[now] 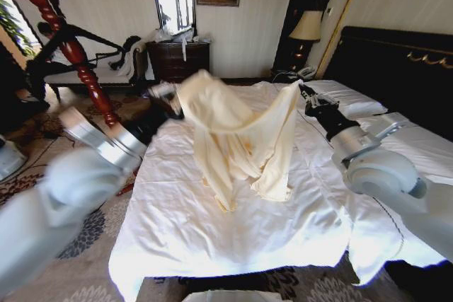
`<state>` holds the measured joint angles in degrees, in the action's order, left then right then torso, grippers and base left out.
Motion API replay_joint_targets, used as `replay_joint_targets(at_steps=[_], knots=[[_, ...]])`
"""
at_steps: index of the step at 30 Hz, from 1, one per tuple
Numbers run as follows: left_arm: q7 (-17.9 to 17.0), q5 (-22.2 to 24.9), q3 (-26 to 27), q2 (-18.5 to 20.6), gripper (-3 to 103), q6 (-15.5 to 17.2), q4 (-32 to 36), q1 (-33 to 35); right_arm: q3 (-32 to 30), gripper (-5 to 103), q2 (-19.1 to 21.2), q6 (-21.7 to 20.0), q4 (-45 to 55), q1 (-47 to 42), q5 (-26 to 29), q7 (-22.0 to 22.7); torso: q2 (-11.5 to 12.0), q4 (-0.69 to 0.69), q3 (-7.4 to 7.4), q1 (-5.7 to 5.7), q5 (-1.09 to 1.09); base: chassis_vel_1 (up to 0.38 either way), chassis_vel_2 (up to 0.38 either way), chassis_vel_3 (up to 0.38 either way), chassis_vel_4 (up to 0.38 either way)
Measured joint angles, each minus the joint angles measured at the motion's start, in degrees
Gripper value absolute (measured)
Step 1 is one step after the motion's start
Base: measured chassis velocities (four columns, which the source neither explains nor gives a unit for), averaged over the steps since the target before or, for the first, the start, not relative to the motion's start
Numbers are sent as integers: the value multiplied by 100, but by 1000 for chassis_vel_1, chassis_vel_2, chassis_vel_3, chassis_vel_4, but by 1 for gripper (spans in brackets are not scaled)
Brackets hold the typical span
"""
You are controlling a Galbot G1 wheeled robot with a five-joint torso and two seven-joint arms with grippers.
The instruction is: Pick up the clothes from the bed and hang them on the clothes hanger.
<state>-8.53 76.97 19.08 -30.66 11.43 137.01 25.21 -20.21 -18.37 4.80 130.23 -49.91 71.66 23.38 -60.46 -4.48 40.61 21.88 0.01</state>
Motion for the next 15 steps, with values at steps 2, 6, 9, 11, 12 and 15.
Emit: replay_joint_targets(at_steps=[2, 6, 9, 11, 12, 15], knots=[[-41, 307, 121, 43, 0, 43, -44, -135, 13, 0, -20, 0, 29, -12, 0, -29, 0, 1, 0, 0, 0, 0, 0, 0, 0], [48, 650, 221, -182, 0, 142, -632, 38, 98, 0, -129, 3, 84, -81, 3, -126, 0, 4, 0, -1, -1, 0, 0, 0, 0], [75, 578, 78, -485, 0, 176, -994, 272, 173, 0, -161, 12, 87, -124, -3, -206, 0, 2, 0, 0, -2, 0, 0, 0, 0], [155, 274, -239, -1164, 0, 295, -1646, 654, 368, 0, -230, 17, 74, -177, -50, -354, 0, 0, 1, 0, -4, 0, 0, 0, 0], [177, 169, -345, -1389, 0, 336, -1828, 751, 427, 0, -256, 17, 64, -186, -56, -392, 0, 1, 1, 1, -4, 0, 0, 0, 0], [183, -7, -709, -1991, 0, 400, -2275, 900, 552, 0, -299, -4, 42, -260, -63, -466, 0, 5, 1, 1, -2, 0, 0, 0, 0]])
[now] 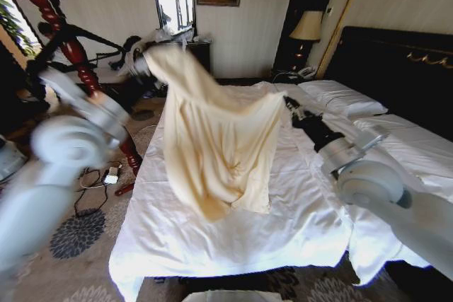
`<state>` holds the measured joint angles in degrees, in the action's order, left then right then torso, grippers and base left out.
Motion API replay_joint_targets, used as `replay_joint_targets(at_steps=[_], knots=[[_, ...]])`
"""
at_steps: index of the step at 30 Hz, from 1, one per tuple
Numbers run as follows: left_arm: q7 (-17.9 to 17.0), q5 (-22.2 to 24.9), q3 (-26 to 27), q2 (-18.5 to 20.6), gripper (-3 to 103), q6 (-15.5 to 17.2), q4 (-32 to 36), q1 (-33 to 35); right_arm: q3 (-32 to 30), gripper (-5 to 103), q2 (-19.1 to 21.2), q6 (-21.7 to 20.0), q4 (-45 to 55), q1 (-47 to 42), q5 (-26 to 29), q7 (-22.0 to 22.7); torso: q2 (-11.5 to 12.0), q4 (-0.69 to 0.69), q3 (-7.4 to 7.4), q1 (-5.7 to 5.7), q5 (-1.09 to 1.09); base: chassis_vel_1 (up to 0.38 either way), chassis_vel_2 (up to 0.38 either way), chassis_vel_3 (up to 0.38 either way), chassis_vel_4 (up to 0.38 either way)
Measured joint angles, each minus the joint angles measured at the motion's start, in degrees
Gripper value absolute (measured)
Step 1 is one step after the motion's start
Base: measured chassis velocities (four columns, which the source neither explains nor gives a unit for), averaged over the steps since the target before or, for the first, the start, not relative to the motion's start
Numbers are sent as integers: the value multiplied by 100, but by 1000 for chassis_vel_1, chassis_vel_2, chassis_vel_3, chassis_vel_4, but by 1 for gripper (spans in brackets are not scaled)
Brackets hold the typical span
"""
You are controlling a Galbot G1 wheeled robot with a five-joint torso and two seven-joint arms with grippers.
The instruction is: Pick up the clothes from the bed and hang them on the clothes hanger.
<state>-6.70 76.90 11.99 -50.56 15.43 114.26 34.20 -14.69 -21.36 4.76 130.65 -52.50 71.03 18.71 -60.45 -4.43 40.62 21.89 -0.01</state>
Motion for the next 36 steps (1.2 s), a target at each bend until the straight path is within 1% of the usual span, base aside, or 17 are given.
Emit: replay_joint_targets(at_steps=[1, 3, 5, 6, 10, 13, 17, 21, 22, 25, 26, 27, 32, 33, 34, 35, 36], knots=[[-59, -77, -266, -388, 0, 32, -327, 41, 96, 0, -39, -17, -17, -66, -2, -7, 0, -6, 0, 0, -1, 0, 0, 0, 0], [-113, -95, -404, -581, 0, 58, -489, 55, 166, 0, -77, -36, -28, -91, -2, 5, 0, -8, 0, 0, 1, 0, 0, 0, 0], [-424, -57, -721, -1065, 0, 179, -897, 92, 405, 0, -245, -131, -75, -112, 5, 167, 0, -6, 0, 0, 5, 0, 0, 0, 0], [-424, -57, -721, -1065, 0, 179, -897, 92, 405, 0, -245, -131, -75, -112, 5, 167, 0, -6, 0, 0, 5, 0, 0, 0, 0], [-1028, -65, -986, -1663, 0, 554, -1610, 190, 762, 0, -655, -226, -205, -112, 57, 443, 0, -3, -1, -1, 2, 0, 0, 0, 0], [-1254, -128, -998, -1813, 0, 749, -1936, 217, 862, 0, -896, -241, -310, -76, 56, 475, 0, -4, 0, 0, 2, 0, 0, 0, 0], [-1468, -188, -1000, -1803, 0, 940, -2137, 223, 992, 0, -1145, -247, -445, 30, 39, 483, 0, -2, 0, 0, 2, 0, 0, 0, 0], [-1864, -475, -945, -1592, 16, 1392, -2198, 97, 1121, 0, -1473, -249, -596, 138, -70, 451, 0, -2, -1, -1, 0, 0, 0, 0, 0], [-1864, -475, -945, -1592, 16, 1392, -2198, 97, 1121, 0, -1473, -249, -596, 138, -70, 451, 0, -2, -1, -1, 0, 0, 0, 0, 0], [-2187, -539, -840, -1373, 32, 1823, -2244, -50, 1137, 0, -1580, -249, -656, 135, -160, 390, 0, -3, 0, -1, 0, 0, 0, 0, 0], [-2197, -539, -801, -1327, 32, 1879, -2258, -80, 1137, 0, -1594, -249, -662, 127, -179, 380, 0, -3, -1, -1, 0, 0, 0, 0, 0], [-2172, -539, -745, -1268, 37, 1934, -2271, -112, 1132, 0, -1604, -249, -663, 115, -193, 371, 0, -3, -1, -1, 0, 0, 0, 0, 0], [-1903, -437, -449, -1142, 55, 1880, -2299, -261, 987, 0, -1548, -249, -612, 45, -202, 363, 0, -4, -1, -1, 0, 0, 0, 0, 0], [-1903, -437, -449, -1142, 55, 1880, -2299, -261, 987, 0, -1548, -249, -612, 45, -202, 363, 0, -4, -1, -1, 0, 0, 0, 0, 0], [-1881, -415, -355, -1120, 66, 1794, -2320, -305, 914, 0, -1514, -249, -574, 15, -184, 362, 0, -5, -2, -1, 1, 0, 0, 0, 0], [-1871, -440, -306, -1100, 66, 1683, -2330, -319, 861, 0, -1492, -249, -541, -7, -153, 362, 0, -4, -1, -1, 1, 0, 0, 0, 0], [-1860, -511, -275, -1073, 72, 1546, -2339, -316, 813, 0, -1466, -247, -504, -24, -113, 365, 0, -5, -1, -1, 1, 0, 0, 0, 0]])
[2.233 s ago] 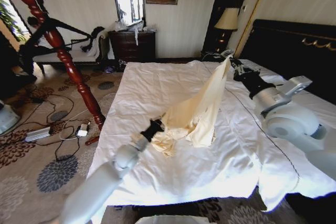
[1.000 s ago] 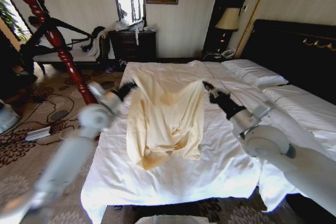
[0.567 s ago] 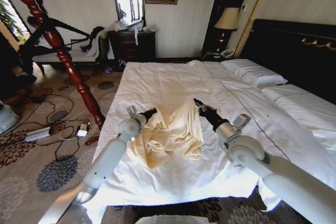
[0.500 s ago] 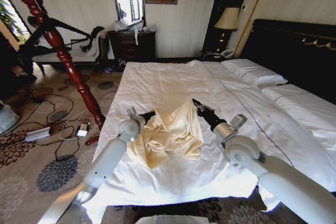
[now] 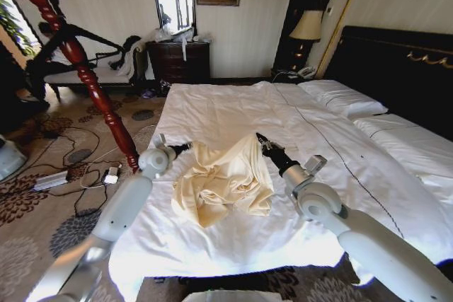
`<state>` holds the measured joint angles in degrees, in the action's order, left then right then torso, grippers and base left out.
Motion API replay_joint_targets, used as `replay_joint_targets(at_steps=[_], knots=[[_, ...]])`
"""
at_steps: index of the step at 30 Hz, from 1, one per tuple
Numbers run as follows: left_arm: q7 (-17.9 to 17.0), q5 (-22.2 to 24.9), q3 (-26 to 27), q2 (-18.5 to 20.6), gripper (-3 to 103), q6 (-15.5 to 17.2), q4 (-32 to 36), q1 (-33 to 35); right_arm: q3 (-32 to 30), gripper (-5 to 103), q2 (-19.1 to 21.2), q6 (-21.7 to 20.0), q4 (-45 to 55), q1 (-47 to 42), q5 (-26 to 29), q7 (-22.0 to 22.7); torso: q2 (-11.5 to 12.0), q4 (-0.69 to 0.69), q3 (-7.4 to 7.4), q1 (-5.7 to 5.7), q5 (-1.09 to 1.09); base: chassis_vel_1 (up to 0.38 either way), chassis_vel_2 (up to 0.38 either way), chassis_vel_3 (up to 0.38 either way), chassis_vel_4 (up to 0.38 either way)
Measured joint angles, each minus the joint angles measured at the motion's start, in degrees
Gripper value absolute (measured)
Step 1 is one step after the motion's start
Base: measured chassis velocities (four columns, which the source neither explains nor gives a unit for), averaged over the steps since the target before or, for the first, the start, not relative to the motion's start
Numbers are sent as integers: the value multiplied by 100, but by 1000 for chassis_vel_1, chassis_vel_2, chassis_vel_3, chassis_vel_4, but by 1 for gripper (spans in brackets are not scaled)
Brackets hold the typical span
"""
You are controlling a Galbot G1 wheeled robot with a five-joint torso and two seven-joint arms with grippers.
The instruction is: Pick up the clothes from the bed and hang them on the clothes hanger.
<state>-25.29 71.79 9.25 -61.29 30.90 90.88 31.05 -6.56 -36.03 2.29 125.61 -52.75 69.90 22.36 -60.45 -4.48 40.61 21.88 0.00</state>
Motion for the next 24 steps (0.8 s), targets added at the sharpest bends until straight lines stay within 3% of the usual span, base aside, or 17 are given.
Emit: replay_joint_targets(at_steps=[1, 4, 5, 9, 12, 13, 16, 17, 20, 22, 24], knots=[[0, 0, 0, 0, 72, 0, 0, 0, 0, 0, 0, 0, 0, 0, 0, 0, 0, 0, 0, 0, 0, 0, 0, 0, 0], [134, -263, 43, 139, 88, -357, 33, 158, -99, 0, 48, 11, 92, -48, 125, 47, 0, 2, 0, 0, -1, 0, 0, 0, 0], [214, -435, 20, 212, 88, -382, 21, 198, -114, 0, 64, 13, 114, -67, 132, 55, 0, 3, 0, 0, -2, 0, 0, 0, 0], [275, -690, -132, 499, 99, -207, -61, 201, -114, 0, 94, 18, 147, -72, 132, 62, 0, 1, 0, 0, -2, 0, 0, 0, 0], [212, -554, -111, 654, 99, -176, 101, 275, -112, 0, 87, 19, 175, -57, 132, 62, 0, 3, 0, 1, 0, 0, 0, 0, 0], [163, -199, -46, 752, 100, -178, 501, 446, -131, 0, 81, 23, 190, -60, 131, 62, 0, 4, 0, 1, -1, 0, 0, 0, 0], [132, 280, -118, 834, 100, -276, 1687, 1033, -165, 0, 92, 39, 198, -119, 94, 62, -1, -1, -1, -1, 2, 0, 0, 0, 0], [132, 280, -118, 834, 100, -276, 1687, 1033, -165, 0, 92, 39, 198, -119, 94, 62, -1, -1, -1, -1, 2, 0, 0, 0, 0], [-11, 94, -448, 652, 100, -163, 2498, 1809, -167, 0, 104, 44, 207, -128, 71, 67, 0, 2, -1, -2, 2, 0, 0, 0, 0], [-60, 15, -531, 581, 100, -93, 2572, 1950, -167, 0, 115, 45, 207, -128, 69, 67, 0, 4, 0, -1, -1, 0, 0, 0, 0], [-205, -439, -819, 388, 103, 141, 2565, 2161, -167, 0, 160, 46, 183, -127, 67, 67, -1, 3, -1, -2, -1, 0, 0, 0, 0]])
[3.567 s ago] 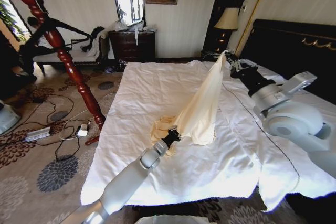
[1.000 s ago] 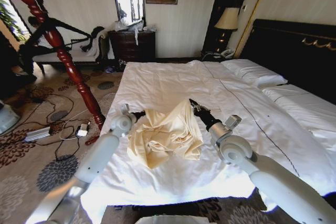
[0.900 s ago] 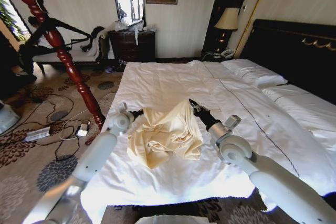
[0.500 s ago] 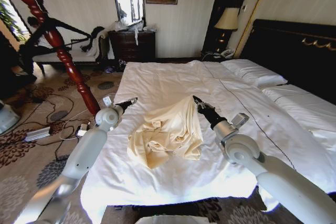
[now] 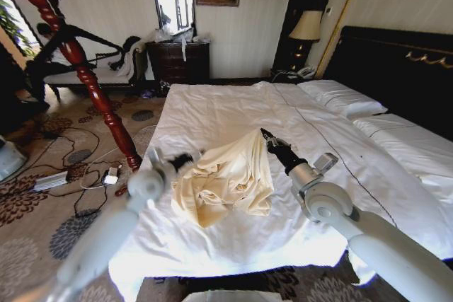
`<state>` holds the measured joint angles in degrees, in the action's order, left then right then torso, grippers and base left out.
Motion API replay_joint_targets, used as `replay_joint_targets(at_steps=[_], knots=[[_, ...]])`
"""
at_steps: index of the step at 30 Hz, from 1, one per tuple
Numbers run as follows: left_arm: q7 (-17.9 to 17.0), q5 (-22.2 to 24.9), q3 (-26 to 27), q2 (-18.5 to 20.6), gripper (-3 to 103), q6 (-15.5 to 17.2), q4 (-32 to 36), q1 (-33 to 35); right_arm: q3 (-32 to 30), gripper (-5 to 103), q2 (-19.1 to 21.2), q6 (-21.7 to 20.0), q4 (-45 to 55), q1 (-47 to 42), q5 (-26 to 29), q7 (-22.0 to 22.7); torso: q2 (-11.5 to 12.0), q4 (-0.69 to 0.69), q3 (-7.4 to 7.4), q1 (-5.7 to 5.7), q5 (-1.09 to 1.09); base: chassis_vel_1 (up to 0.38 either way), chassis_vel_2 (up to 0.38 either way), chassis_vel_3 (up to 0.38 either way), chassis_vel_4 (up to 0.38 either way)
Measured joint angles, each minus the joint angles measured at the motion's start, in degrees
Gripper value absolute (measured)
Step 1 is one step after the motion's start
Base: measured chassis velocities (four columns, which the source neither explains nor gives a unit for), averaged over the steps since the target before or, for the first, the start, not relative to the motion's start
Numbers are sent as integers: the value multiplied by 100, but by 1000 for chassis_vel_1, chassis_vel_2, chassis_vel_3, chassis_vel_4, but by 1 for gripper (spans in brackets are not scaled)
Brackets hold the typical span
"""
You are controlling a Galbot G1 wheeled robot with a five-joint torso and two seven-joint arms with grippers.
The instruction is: Pick up the clothes from the bed and hang them on the clothes hanger.
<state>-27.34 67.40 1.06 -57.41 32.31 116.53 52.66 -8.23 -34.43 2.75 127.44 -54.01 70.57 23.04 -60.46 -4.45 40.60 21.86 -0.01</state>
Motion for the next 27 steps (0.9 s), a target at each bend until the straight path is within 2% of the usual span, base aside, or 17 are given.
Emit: replay_joint_targets(at_steps=[1, 4, 5, 6, 7, 8, 9, 11, 13, 14, 16, 19, 27], knots=[[0, 0, 0, 0, 103, 0, 0, 0, 0, 0, 0, 0, 0, 0, 0, 0, 0, 0, 0, 0, 0, 0, 0, 0, 0], [-56, -976, -362, -253, 94, -2, -462, -81, -6, 0, -9, 3, -65, 41, -4, 1, 0, -1, 1, 1, 2, 0, 0, 0, 0], [-56, -976, -362, -253, 94, -2, -462, -81, -6, 0, -9, 3, -65, 41, -4, 1, 0, -1, 1, 1, 2, 0, 0, 0, 0], [-72, -1235, -466, -363, 89, -30, -659, -176, -6, 0, -30, 3, -82, 52, -13, 0, 0, 0, 1, 2, 2, 0, 0, 0, 0], [-72, -1431, -546, -443, 89, -69, -800, -246, -6, 0, -42, 3, -91, 55, -23, -2, 0, -1, 1, 2, 2, 0, 0, 0, 0], [-71, -1582, -603, -508, 84, -101, -906, -297, -6, 0, -50, 3, -99, 55, -32, -4, 0, -1, 1, 2, 2, 0, 0, 0, 0], [-44, -2037, -767, -735, 79, -193, -1260, -430, 2, 0, -61, 4, -115, 52, -57, -13, 0, -3, 1, 2, 2, 0, 0, 0, 0], [-40, -2143, -806, -806, 77, -216, -1369, -457, 8, 0, -65, 3, -118, 50, -64, -16, 1, -3, 1, 2, 3, 0, 0, 0, 0], [-34, -2390, -888, -977, 75, -295, -1605, -503, 18, 0, -70, 4, -121, 49, -74, -21, 0, -2, 1, 2, 3, 0, 0, 0, 0], [-24, -2669, -972, -1172, 72, -390, -1836, -525, 22, 0, -79, 3, -121, 52, -75, -24, 1, -2, 1, 2, 1, 0, 0, 0, 0], [-13, -2786, -1004, -1256, 72, -428, -1915, -521, 23, 0, -83, 1, -121, 56, -75, -24, 1, -2, 1, 2, 1, 0, 0, 0, 0], [7, -3103, -996, -1533, 63, -595, -2106, -424, 21, 0, -84, 0, -117, 50, -76, -25, 1, -1, 1, 2, 2, 0, 0, 0, 0], [36, -3516, -864, -1950, 57, -794, -2177, -245, -26, 0, -37, -5, -48, -7, -86, -8, 0, -2, 1, 2, 1, 0, 0, 0, 0]])
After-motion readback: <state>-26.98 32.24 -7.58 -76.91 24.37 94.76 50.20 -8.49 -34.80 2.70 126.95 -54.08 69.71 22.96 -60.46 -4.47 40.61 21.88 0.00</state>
